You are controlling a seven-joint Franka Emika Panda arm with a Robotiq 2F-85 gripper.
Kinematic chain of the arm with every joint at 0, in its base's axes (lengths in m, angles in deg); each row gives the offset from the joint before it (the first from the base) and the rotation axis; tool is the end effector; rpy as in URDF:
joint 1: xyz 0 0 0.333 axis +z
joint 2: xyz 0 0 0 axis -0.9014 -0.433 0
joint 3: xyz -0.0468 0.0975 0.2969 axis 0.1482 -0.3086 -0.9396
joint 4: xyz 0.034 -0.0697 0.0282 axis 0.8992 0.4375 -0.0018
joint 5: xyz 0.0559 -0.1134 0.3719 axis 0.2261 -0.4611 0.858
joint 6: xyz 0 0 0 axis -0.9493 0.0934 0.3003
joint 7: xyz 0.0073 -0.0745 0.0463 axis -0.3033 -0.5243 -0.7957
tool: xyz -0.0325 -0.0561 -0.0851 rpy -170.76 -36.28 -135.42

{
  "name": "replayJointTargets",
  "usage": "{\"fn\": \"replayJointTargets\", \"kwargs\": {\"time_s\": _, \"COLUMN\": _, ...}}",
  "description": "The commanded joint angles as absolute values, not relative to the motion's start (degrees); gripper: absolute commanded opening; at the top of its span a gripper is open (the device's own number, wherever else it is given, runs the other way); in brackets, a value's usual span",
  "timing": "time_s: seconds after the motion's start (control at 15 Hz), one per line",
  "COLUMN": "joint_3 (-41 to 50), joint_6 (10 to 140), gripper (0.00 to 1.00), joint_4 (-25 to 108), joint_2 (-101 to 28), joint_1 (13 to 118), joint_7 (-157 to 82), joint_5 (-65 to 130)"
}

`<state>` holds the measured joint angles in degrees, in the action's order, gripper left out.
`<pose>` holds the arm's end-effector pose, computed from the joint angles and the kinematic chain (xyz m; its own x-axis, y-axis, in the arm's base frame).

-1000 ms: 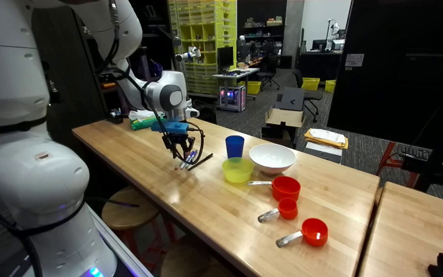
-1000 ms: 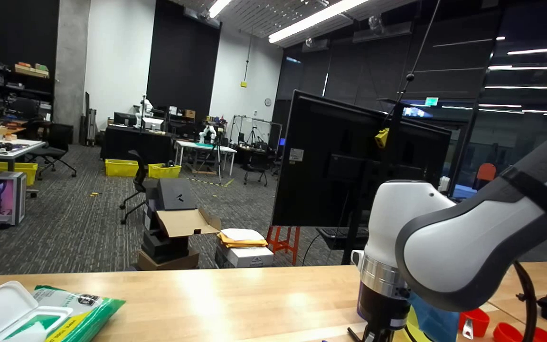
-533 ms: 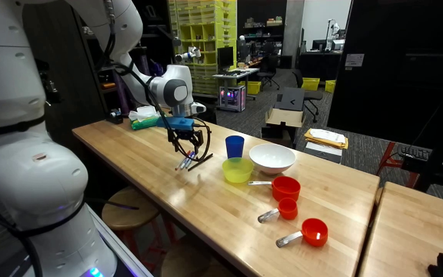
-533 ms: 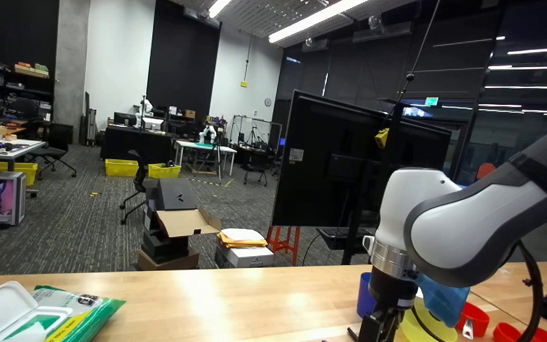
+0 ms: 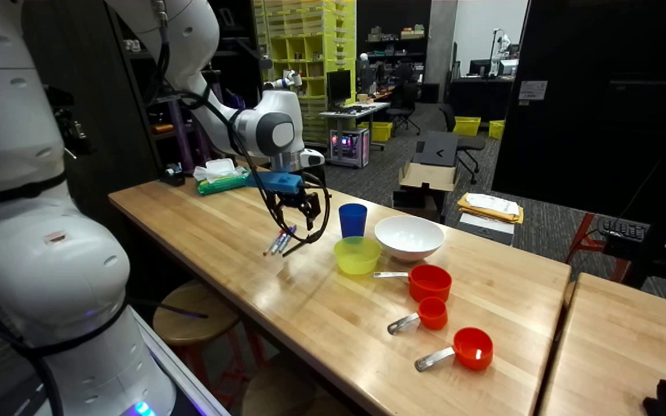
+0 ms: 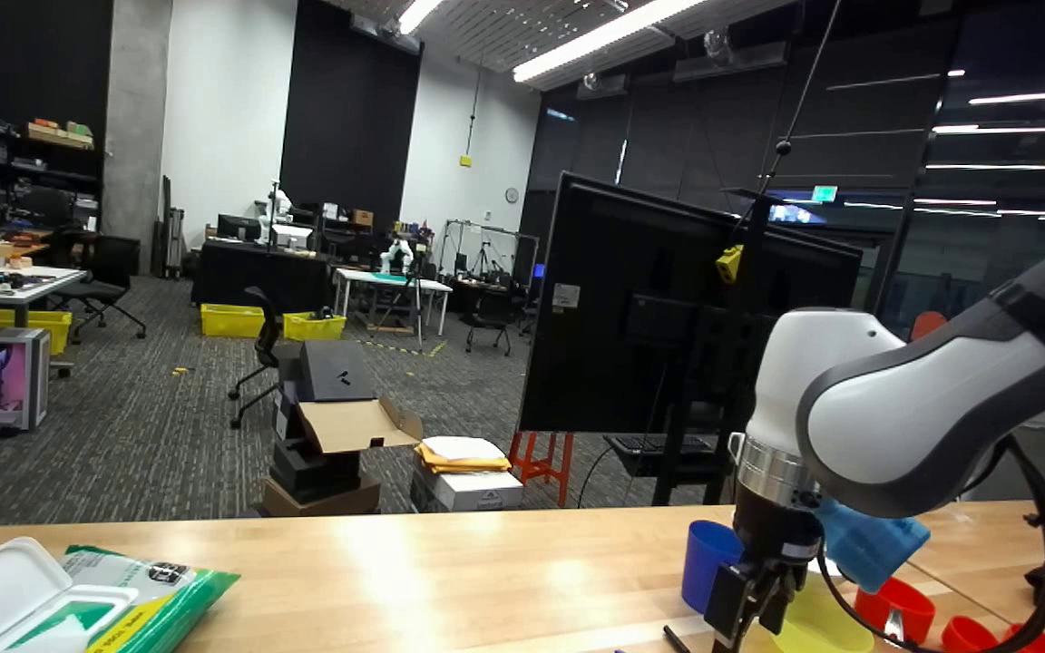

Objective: Move the red pen to the left

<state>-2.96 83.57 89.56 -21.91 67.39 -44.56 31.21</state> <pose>0.4789 0.0535 0.2862 0.9770 0.2130 0.0067 0.2125 -0.9761 0.0450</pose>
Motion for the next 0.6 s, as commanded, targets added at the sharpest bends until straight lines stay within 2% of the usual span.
{"fn": "replayJointTargets", "kwargs": {"time_s": 0.0, "joint_3": -1.96, "joint_6": 82.34, "gripper": 1.0, "joint_4": 89.93, "joint_2": -20.33, "joint_1": 66.7, "joint_7": -41.2, "joint_5": 29.72}}
{"fn": "replayJointTargets", "kwargs": {"time_s": 0.53, "joint_3": -0.63, "joint_6": 73.63, "gripper": 1.0, "joint_4": 89.55, "joint_2": -17.15, "joint_1": 65.53, "joint_7": -36.7, "joint_5": 29.67}}
